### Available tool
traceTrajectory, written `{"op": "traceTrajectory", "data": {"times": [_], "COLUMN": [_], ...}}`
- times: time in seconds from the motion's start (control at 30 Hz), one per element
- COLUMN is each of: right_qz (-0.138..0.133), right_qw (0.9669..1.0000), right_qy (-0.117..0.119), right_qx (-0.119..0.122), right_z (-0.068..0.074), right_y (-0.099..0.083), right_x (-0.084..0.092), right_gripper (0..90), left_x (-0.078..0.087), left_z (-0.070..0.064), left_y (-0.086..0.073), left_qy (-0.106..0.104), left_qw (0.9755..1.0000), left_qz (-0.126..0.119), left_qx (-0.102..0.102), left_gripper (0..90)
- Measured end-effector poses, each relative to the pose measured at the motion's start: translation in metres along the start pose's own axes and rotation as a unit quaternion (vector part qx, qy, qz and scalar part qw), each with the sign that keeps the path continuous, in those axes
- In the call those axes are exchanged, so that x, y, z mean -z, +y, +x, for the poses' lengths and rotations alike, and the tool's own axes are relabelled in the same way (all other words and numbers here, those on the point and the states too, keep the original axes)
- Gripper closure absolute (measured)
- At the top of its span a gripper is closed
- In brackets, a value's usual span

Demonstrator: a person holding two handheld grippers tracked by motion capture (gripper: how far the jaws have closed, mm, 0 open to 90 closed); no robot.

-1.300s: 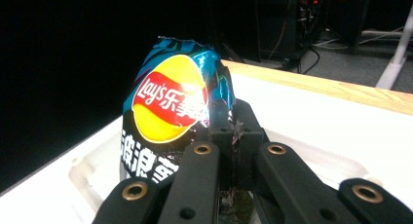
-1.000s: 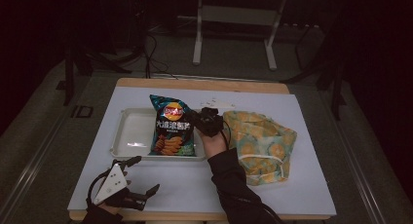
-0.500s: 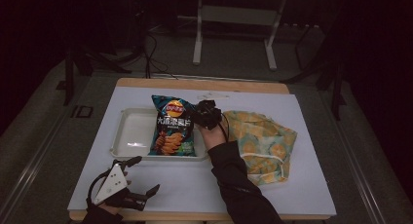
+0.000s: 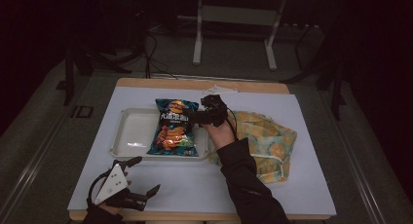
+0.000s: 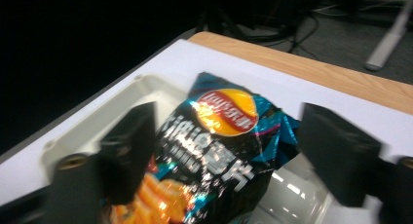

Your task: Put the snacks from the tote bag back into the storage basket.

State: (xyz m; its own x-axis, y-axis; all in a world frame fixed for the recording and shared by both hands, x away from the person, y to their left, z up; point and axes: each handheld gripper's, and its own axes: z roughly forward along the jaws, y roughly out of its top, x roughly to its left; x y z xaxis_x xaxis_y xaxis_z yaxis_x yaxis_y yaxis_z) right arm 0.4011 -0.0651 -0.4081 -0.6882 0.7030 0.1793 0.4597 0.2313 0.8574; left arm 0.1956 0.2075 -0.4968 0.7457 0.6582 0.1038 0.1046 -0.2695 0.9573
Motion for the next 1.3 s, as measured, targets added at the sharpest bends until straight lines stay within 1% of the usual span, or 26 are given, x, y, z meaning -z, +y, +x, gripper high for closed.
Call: {"op": "traceTrajectory", "data": {"times": [0.03, 0.07, 0.13, 0.17, 0.2, 0.23, 0.3, 0.33, 0.37, 0.4, 0.43, 0.47, 0.5, 0.53, 0.6, 0.63, 0.7, 0.73, 0.77, 0.8, 0.9, 1.03, 1.07, 1.17, 1.2, 1.3], "right_qz": [-0.001, 0.000, 0.003, 0.003, 0.008, 0.008, 0.013, 0.010, 0.010, 0.012, 0.012, 0.012, 0.012, 0.014, 0.017, 0.018, 0.018, 0.017, 0.013, 0.013, 0.008, 0.000, 0.003, 0.004, 0.007, 0.005], "right_qw": [1.0000, 0.9999, 0.9999, 0.9997, 0.9994, 0.9994, 0.9992, 0.9989, 0.9989, 0.9987, 0.9987, 0.9983, 0.9983, 0.9980, 0.9977, 0.9975, 0.9975, 0.9975, 0.9976, 0.9976, 0.9977, 0.9982, 0.9980, 0.9980, 0.9981, 0.9983], "right_qy": [0.008, 0.011, 0.016, 0.022, 0.031, 0.031, 0.030, 0.034, 0.034, 0.038, 0.038, 0.044, 0.044, 0.043, 0.044, 0.040, 0.039, 0.038, 0.033, 0.033, 0.021, 0.015, 0.010, 0.007, 0.005, 0.001], "right_qx": [-0.003, -0.002, 0.001, 0.004, 0.014, 0.014, 0.023, 0.030, 0.030, 0.032, 0.032, 0.036, 0.036, 0.043, 0.048, 0.055, 0.056, 0.057, 0.060, 0.060, 0.065, 0.058, 0.062, 0.063, 0.061, 0.058], "right_z": [-0.001, -0.001, -0.001, -0.001, -0.001, -0.001, -0.002, -0.004, -0.004, -0.007, -0.007, -0.009, -0.009, -0.011, -0.014, -0.018, -0.019, -0.021, -0.025, -0.025, -0.030, -0.041, -0.046, -0.047, -0.054, -0.057], "right_y": [0.000, 0.000, 0.000, 0.000, 0.000, 0.000, 0.000, 0.001, 0.001, 0.001, 0.001, 0.001, 0.001, 0.001, 0.000, -0.002, -0.003, -0.004, -0.006, -0.006, -0.009, -0.016, -0.021, -0.022, -0.031, -0.036], "right_x": [0.004, 0.006, 0.009, 0.013, 0.019, 0.019, 0.025, 0.033, 0.033, 0.039, 0.039, 0.045, 0.045, 0.049, 0.055, 0.063, 0.066, 0.070, 0.079, 0.079, 0.090, 0.105, 0.112, 0.114, 0.123, 0.129], "right_gripper": [16.3, 14.4, 14.2, 14.1, 14.4, 14.4, 14.7, 14.8, 14.8, 15.0, 15.0, 15.0, 15.0, 15.0, 15.0, 15.0, 15.0, 15.0, 15.0, 15.0, 15.0, 15.0, 15.0, 15.0, 15.0, 15.0], "left_x": [0.000, 0.000, 0.000, 0.000, 0.000, 0.000, 0.000, 0.000, 0.000, 0.000, 0.000, 0.000, 0.000, 0.000, 0.000, 0.000, -0.001, -0.001, -0.001, -0.001, -0.001, -0.001, -0.001, -0.001, -0.001, -0.001], "left_z": [0.000, 0.000, 0.000, 0.000, 0.000, 0.000, 0.000, 0.000, 0.000, 0.000, 0.001, 0.000, 0.000, 0.000, 0.001, 0.001, 0.001, 0.001, 0.000, 0.000, 0.000, 0.001, 0.000, 0.000, 0.000, 0.000], "left_y": [0.000, 0.000, 0.000, 0.000, 0.000, 0.000, 0.000, 0.000, 0.000, 0.000, 0.000, 0.000, 0.000, 0.000, 0.000, 0.000, 0.000, 0.000, 0.000, 0.000, 0.000, 0.000, 0.000, 0.000, 0.000, 0.000], "left_qy": [0.000, 0.001, 0.001, 0.001, 0.001, 0.001, 0.002, 0.003, 0.003, 0.003, 0.003, 0.003, 0.003, 0.003, 0.004, 0.004, 0.004, 0.004, 0.004, 0.004, 0.004, 0.003, 0.003, 0.003, 0.003, 0.003], "left_qw": [1.0000, 1.0000, 1.0000, 1.0000, 1.0000, 1.0000, 1.0000, 1.0000, 1.0000, 1.0000, 1.0000, 1.0000, 1.0000, 1.0000, 1.0000, 1.0000, 1.0000, 1.0000, 1.0000, 1.0000, 1.0000, 1.0000, 1.0000, 1.0000, 1.0000, 1.0000], "left_qz": [-0.001, -0.001, -0.001, -0.001, -0.001, -0.001, 0.000, 0.000, 0.000, 0.000, 0.000, 0.000, 0.000, 0.000, 0.001, 0.002, 0.002, 0.001, 0.001, 0.002, 0.002, 0.002, 0.003, 0.002, 0.003, 0.004], "left_qx": [0.001, 0.001, 0.002, 0.002, 0.002, 0.002, 0.001, 0.001, 0.001, 0.002, 0.002, 0.002, 0.002, 0.002, 0.002, 0.001, 0.002, 0.002, 0.002, 0.002, 0.002, 0.003, 0.003, 0.002, 0.003, 0.003], "left_gripper": [0.3, 0.2, 0.3, 0.3, 0.3, 0.3, 0.2, 0.2, 0.2, 0.2, 0.2, 0.3, 0.3, 0.3, 0.3, 0.2, 0.3, 0.3, 0.2, 0.2, 0.2, 0.2, 0.2, 0.3, 0.2, 0.3]}}
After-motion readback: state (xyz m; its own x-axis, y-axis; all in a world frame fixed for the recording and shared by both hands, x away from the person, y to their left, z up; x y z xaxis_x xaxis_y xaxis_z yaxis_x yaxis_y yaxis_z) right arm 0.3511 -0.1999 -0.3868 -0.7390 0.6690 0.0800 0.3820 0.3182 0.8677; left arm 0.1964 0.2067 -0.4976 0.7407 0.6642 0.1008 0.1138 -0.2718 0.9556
